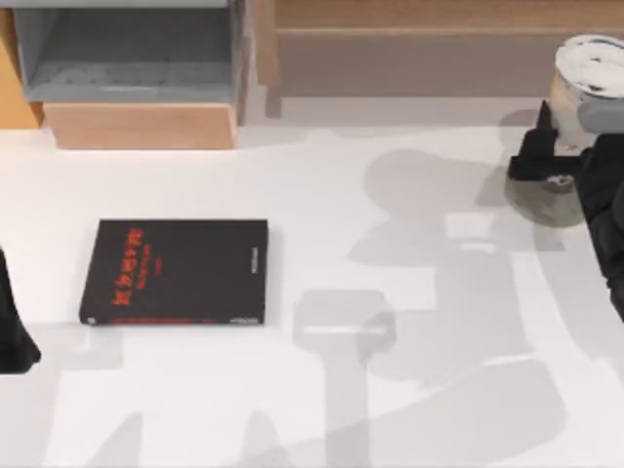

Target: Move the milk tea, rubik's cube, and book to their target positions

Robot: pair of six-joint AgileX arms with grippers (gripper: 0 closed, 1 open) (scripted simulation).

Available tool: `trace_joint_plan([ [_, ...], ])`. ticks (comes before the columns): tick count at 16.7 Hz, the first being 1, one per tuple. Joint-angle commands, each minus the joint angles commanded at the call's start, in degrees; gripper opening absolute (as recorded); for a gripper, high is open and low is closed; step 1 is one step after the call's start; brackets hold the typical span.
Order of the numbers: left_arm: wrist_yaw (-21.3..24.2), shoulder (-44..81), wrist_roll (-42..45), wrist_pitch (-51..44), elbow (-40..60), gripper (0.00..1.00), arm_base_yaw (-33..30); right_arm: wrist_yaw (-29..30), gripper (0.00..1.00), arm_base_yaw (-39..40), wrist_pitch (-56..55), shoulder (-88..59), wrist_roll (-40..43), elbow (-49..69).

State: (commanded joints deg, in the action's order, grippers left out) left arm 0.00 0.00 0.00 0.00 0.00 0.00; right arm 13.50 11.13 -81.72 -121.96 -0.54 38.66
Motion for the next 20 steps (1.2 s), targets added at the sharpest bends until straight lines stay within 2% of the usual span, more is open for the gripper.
trace_joint_plan([
  [11, 0.0, 0.0, 0.0, 0.0, 0.0, 1.0, 0.0, 0.0, 0.98, 0.0, 0.0, 0.0, 0.0, 0.0],
  [20, 0.0, 0.0, 0.0, 0.0, 0.0, 1.0, 0.0, 0.0, 1.0, 0.0, 0.0, 0.0, 0.0, 0.0],
])
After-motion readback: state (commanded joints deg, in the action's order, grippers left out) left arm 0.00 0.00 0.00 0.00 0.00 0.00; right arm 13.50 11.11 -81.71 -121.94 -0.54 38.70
